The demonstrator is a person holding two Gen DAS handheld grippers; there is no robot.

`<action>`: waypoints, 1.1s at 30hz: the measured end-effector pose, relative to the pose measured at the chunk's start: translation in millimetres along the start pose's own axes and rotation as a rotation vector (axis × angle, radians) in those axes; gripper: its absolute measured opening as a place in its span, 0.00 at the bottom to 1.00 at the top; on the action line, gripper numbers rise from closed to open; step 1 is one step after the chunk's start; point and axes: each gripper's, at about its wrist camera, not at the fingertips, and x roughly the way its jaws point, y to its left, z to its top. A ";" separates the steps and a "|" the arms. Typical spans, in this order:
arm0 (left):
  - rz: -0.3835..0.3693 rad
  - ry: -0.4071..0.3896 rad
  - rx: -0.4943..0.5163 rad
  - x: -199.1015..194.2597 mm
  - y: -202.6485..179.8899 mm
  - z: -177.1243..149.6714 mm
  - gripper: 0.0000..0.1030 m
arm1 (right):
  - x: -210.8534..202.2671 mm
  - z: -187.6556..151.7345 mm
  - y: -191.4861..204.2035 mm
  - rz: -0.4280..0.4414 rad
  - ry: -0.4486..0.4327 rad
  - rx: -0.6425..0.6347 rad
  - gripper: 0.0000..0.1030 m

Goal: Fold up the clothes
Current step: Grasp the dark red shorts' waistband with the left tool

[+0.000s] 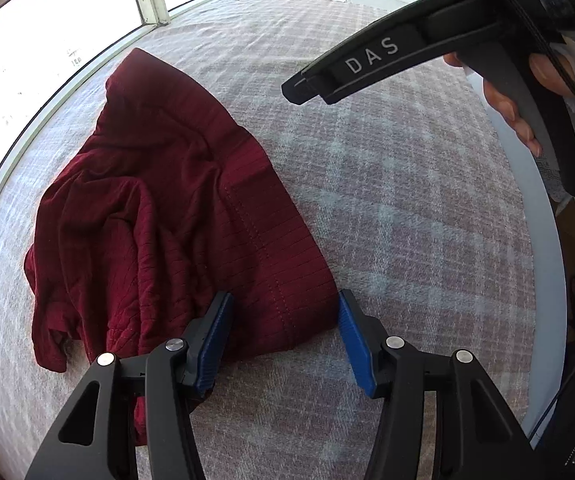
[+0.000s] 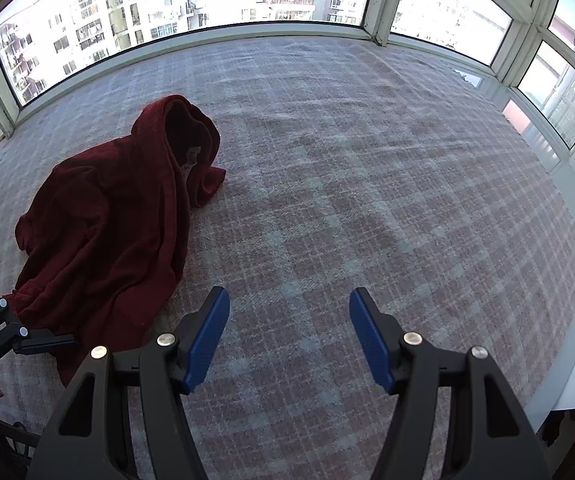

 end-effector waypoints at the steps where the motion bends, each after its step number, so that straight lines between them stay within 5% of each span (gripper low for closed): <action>1: -0.004 0.003 0.003 0.5 0.0 0.7 0.49 | 0.0 0.1 -0.4 0.001 0.001 0.003 0.60; 4: -0.021 0.014 0.000 2.0 1.3 3.0 0.46 | 0.1 0.1 -0.9 0.002 0.002 0.008 0.60; 8: -0.029 0.020 -0.011 1.8 5.8 5.7 0.25 | 1.5 0.4 1.6 0.001 0.009 -0.002 0.60; 19: -0.152 -0.114 -0.217 -29.0 46.9 5.2 0.21 | -0.5 14.6 4.6 0.038 -0.007 -0.032 0.60; 23: -0.139 -0.150 -0.305 -36.3 68.9 -5.0 0.20 | 0.5 34.4 5.9 0.085 -0.034 -0.064 0.60; 29: -0.113 -0.182 -0.339 -39.2 76.7 -13.8 0.20 | 2.9 62.7 15.1 0.275 -0.034 -0.091 0.60; 33: -0.090 -0.214 -0.355 -55.2 90.9 -28.7 0.20 | -0.4 69.2 26.8 0.237 -0.052 -0.113 0.60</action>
